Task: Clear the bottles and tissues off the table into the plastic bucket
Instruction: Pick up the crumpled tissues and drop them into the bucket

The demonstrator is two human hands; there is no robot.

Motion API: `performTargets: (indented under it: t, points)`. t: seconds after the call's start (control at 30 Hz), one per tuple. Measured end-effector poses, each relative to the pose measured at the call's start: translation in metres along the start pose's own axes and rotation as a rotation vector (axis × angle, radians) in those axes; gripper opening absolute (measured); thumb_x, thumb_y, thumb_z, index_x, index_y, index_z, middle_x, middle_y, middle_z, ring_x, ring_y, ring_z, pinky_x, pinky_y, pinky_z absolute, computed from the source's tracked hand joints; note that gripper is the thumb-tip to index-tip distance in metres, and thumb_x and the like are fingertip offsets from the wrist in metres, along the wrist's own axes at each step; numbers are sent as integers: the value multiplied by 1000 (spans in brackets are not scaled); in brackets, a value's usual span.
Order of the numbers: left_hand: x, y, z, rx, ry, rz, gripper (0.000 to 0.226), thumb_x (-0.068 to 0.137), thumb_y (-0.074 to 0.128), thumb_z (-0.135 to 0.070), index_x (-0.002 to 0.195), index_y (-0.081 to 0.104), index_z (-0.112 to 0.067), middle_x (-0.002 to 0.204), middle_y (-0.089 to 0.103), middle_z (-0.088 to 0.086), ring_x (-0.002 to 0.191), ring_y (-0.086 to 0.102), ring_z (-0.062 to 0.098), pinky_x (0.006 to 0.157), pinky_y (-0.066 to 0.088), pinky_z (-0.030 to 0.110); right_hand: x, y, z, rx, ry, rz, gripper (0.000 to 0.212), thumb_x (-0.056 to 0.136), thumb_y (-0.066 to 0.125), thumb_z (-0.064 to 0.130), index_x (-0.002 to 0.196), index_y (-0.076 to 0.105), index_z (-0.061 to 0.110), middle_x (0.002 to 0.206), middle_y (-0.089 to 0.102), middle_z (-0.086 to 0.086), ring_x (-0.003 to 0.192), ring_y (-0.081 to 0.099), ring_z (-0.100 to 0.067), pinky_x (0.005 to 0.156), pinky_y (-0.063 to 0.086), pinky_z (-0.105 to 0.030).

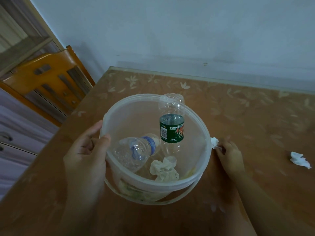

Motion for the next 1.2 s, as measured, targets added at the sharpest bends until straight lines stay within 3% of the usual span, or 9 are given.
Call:
performTargets:
  t: [0.07, 0.17, 0.27, 0.37, 0.53, 0.7, 0.83, 1.03, 1.2]
  points:
    - [-6, -3, 3, -43, 11, 9, 26, 76, 66, -29, 90, 69, -51, 68, 67, -9, 60, 64, 10, 59, 54, 30, -11, -9, 3, 40, 26, -35, 13, 83, 57, 2, 94, 62, -2, 82, 53, -13, 72, 47, -23, 64, 34, -30]
    - [-15, -9, 5, -73, -39, 5, 38, 84, 63, -14, 85, 70, -51, 64, 64, -13, 59, 61, 7, 59, 53, 28, -27, -26, 11, 87, 43, -92, 8, 82, 57, 3, 87, 62, -1, 79, 53, -13, 70, 49, -26, 62, 32, -30]
    - [-25, -16, 5, -101, -56, 5, 30, 76, 66, -24, 87, 69, -52, 66, 66, -15, 59, 63, 4, 53, 53, 22, -46, -43, 22, 125, 28, -144, 5, 82, 57, 3, 83, 62, 2, 76, 51, -7, 68, 49, -22, 60, 30, -28]
    - [-33, -24, 4, -105, -67, -19, 29, 61, 64, -40, 86, 68, -55, 67, 68, -18, 60, 65, 2, 49, 50, 18, -66, -63, 37, 167, 2, -226, 7, 82, 59, 5, 75, 58, 7, 70, 47, 0, 60, 43, -8, 55, 29, -14]
    - [-48, -36, 7, -123, -75, -36, 30, 59, 63, -42, 86, 68, -55, 58, 62, -20, 49, 57, 0, 54, 48, 27, -100, -101, 63, 350, 4, -360, 16, 82, 61, 10, 73, 54, 21, 71, 52, 6, 65, 51, -5, 60, 35, -1]
    - [-67, -48, 7, -142, -96, -34, 32, 57, 63, -41, 85, 68, -54, 56, 61, -19, 51, 59, 1, 59, 51, 32, -130, -133, 88, 465, -49, -420, 15, 82, 62, 15, 77, 58, 28, 79, 60, 4, 70, 54, -1, 62, 37, -3]
    - [-85, -59, 5, -162, -107, -36, 31, 58, 64, -38, 85, 68, -54, 58, 61, -19, 52, 60, 2, 58, 52, 31, -155, -152, 116, 503, -182, -382, 26, 81, 64, 17, 74, 55, 40, 76, 59, 8, 70, 52, 1, 62, 39, -5]
    - [-114, -73, 4, -175, -90, -38, 29, 65, 65, -31, 89, 70, -48, 56, 60, -15, 51, 60, 4, 53, 52, 27, -189, -153, 145, 508, -334, -205, 19, 77, 69, 9, 78, 61, 26, 73, 59, 3, 72, 53, -8, 63, 40, -10]
    - [-124, -90, 8, -183, -108, -21, 30, 74, 66, -22, 86, 70, -49, 59, 63, -16, 57, 63, 6, 54, 53, 27, -221, -149, 151, 335, -365, -30, 19, 72, 73, 15, 87, 65, 22, 85, 59, 12, 85, 55, -2, 73, 38, -5]
Point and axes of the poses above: each hand's wrist, its own x-axis towards the middle knuckle, its own y-axis out of the palm, z = x × y, the point moved 4 cm from there along x, towards the middle knuckle
